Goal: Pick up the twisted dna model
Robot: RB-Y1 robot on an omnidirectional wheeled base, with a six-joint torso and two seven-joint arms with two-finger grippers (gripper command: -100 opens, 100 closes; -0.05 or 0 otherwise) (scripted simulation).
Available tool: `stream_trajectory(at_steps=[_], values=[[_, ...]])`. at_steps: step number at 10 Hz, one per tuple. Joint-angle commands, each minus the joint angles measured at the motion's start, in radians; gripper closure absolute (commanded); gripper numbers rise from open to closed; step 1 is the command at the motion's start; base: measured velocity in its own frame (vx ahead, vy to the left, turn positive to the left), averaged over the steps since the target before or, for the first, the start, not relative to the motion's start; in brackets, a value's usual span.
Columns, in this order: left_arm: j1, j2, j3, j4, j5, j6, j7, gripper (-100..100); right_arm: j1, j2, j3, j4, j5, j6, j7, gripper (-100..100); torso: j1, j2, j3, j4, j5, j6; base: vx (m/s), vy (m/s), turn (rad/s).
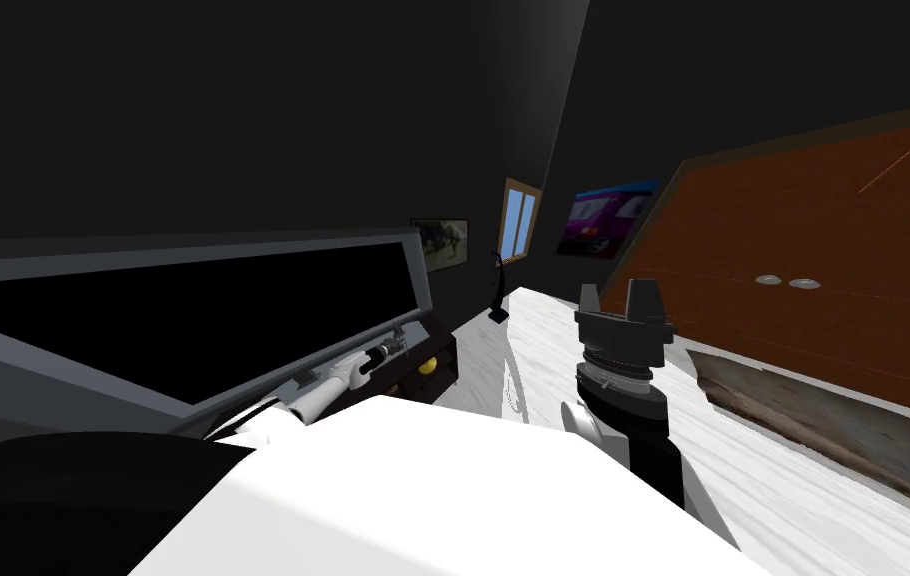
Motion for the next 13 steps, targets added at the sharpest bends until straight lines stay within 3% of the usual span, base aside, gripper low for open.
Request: stream_trajectory(at_steps=[1, 2, 3, 5, 6, 8, 9, 10, 12, 13], values=[[0.050, 0.012, 0.014, -0.050, -0.006, -0.025, -0.005, 100, 0.000, 0.000, 0.000, 0.000, 0.000, 0.000, 0.000, 0, 0.000, 0.000, 0.000, 0.000, 0.000, 0.000, 0.160, -0.073, 0.198], [0.084, 0.012, 0.014, -0.069, -0.006, -0.025, -0.005, 100, 0.000, 0.000, 0.000, 0.000, 0.000, 0.000, 0.000, 0, -0.002, -0.003, -0.002, -0.001, 0.001, 0.003, 0.090, -0.048, -0.036], [0.117, 0.046, 0.042, -0.116, -0.020, -0.060, -0.010, 100, 0.000, 0.000, 0.000, 0.000, 0.000, 0.000, 0.000, 0, -0.002, -0.001, -0.001, -0.001, 0.002, 0.005, 0.164, -0.071, 0.259], [0.177, 0.046, 0.042, -0.165, -0.020, -0.060, -0.010, 100, 0.000, 0.000, 0.000, 0.000, 0.000, 0.000, 0.000, 0, -0.004, -0.005, -0.003, -0.001, 0.000, 0.004, 0.130, -0.072, 0.082], [0.210, 0.079, 0.069, -0.206, -0.033, -0.094, -0.015, 100, 0.000, 0.000, 0.000, 0.000, 0.000, 0.000, 0.000, 0, -0.002, -0.002, -0.002, -0.001, 0.001, 0.005, 0.177, -0.068, 0.226], [0.267, 0.079, 0.069, -0.262, -0.033, -0.094, -0.015, 100, 0.000, 0.000, 0.000, 0.000, 0.000, 0.000, 0.000, 0, -0.003, -0.006, -0.003, -0.001, 0.000, 0.004, 0.118, -0.064, 0.096], [0.286, 0.079, 0.069, -0.262, -0.033, -0.094, -0.015, 100, 0.000, 0.000, 0.000, 0.000, 0.000, 0.000, 0.000, 0, -0.002, -0.001, -0.001, -0.001, 0.001, 0.005, 0.006, -0.012, -0.046], [0.321, 0.113, 0.097, -0.310, -0.046, -0.129, -0.020, 100, 0.000, 0.000, 0.000, 0.000, 0.000, 0.000, 0.000, 0, 0.001, 0.003, 0.001, 0.000, 0.001, 0.003, 0.108, -0.062, 0.272], [0.383, 0.113, 0.097, -0.358, -0.046, -0.129, -0.020, 100, 0.000, 0.000, 0.000, 0.000, 0.000, 0.000, 0.000, 0, -0.003, -0.004, -0.002, -0.001, 0.000, 0.003, 0.131, -0.064, 0.103], [0.421, 0.146, 0.124, -0.402, -0.060, -0.163, -0.024, 100, 0.000, 0.000, 0.000, 0.000, 0.000, 0.000, 0.000, 0, -0.002, -0.002, -0.001, -0.001, 0.001, 0.005, 0.140, -0.110, 0.197]])
